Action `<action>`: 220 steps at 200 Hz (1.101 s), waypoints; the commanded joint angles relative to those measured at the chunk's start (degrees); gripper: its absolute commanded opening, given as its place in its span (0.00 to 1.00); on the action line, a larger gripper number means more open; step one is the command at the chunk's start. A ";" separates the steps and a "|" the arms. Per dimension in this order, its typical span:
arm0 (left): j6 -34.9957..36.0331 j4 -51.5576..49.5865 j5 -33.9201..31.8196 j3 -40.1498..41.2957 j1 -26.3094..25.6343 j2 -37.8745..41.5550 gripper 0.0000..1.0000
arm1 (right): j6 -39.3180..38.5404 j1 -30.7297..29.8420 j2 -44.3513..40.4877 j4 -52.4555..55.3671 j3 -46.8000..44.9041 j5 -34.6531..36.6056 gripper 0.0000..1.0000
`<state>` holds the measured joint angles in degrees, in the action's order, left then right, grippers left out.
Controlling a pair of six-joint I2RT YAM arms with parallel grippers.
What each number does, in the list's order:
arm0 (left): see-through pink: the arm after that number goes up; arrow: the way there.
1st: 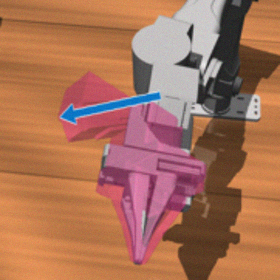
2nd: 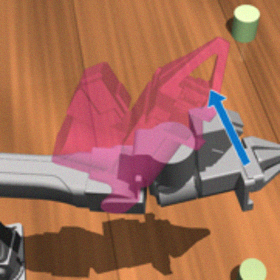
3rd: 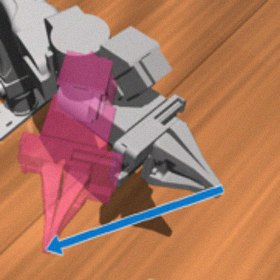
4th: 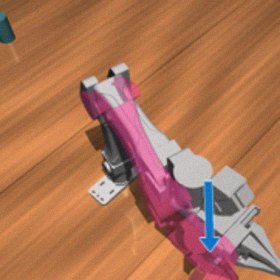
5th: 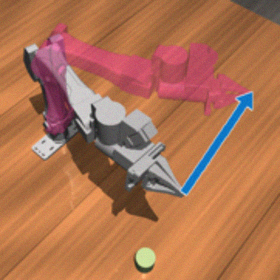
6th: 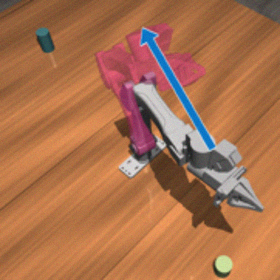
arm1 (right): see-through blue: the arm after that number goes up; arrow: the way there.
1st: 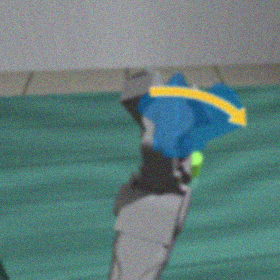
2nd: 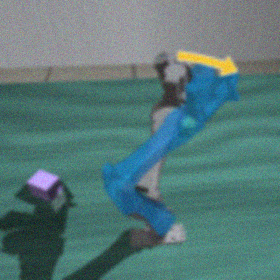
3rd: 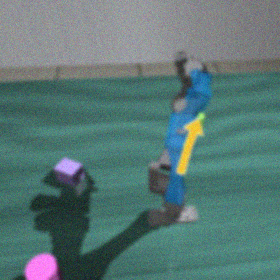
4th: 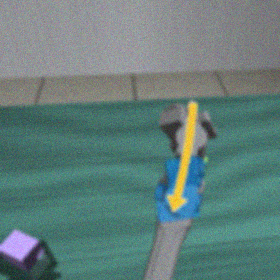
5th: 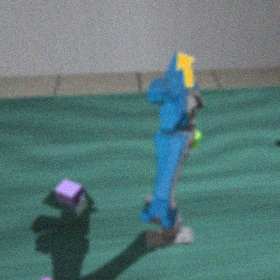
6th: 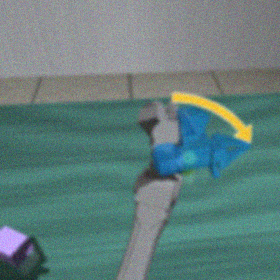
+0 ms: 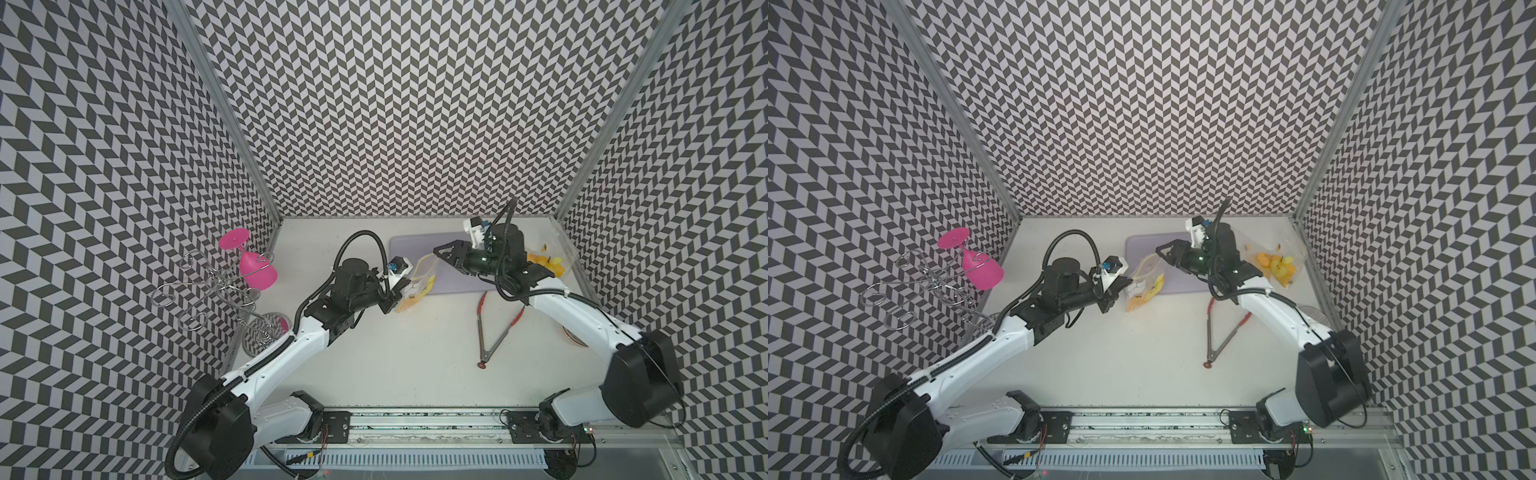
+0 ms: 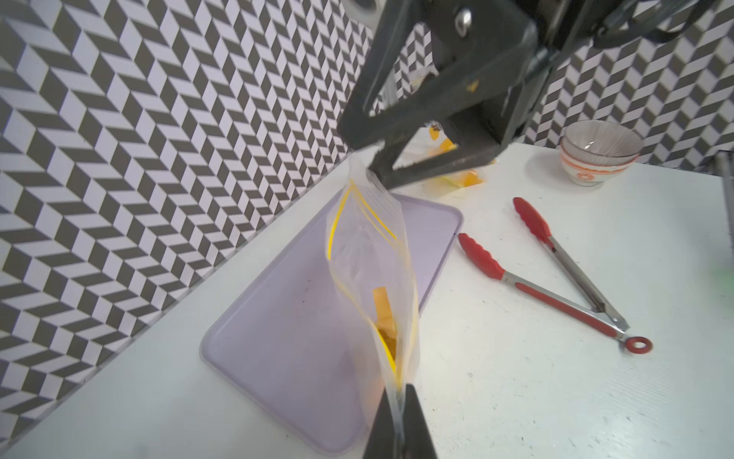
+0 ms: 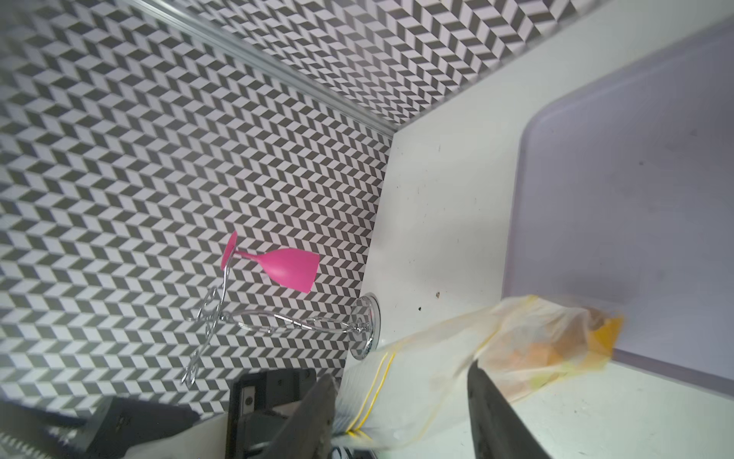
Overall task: Put the cookies into a resealable bag to prevent moisture
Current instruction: Close the ziploc bag at the center of the board.
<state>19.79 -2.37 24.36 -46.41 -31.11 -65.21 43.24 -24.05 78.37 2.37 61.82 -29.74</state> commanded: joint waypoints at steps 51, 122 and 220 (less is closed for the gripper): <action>17.45 -26.15 24.14 -10.90 6.79 -2.15 0.00 | -36.28 0.95 -19.53 4.92 -7.88 11.25 0.71; 13.28 -22.37 2.86 -8.64 6.69 -5.36 0.00 | -58.12 0.98 -12.61 20.73 0.39 0.38 0.71; 11.85 -5.73 12.36 -1.65 11.34 -6.73 0.00 | -86.60 0.96 6.48 32.88 11.66 0.96 0.83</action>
<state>31.62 -12.91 32.56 -49.50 -20.69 -72.42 -32.69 -23.33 81.19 31.99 69.63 -28.67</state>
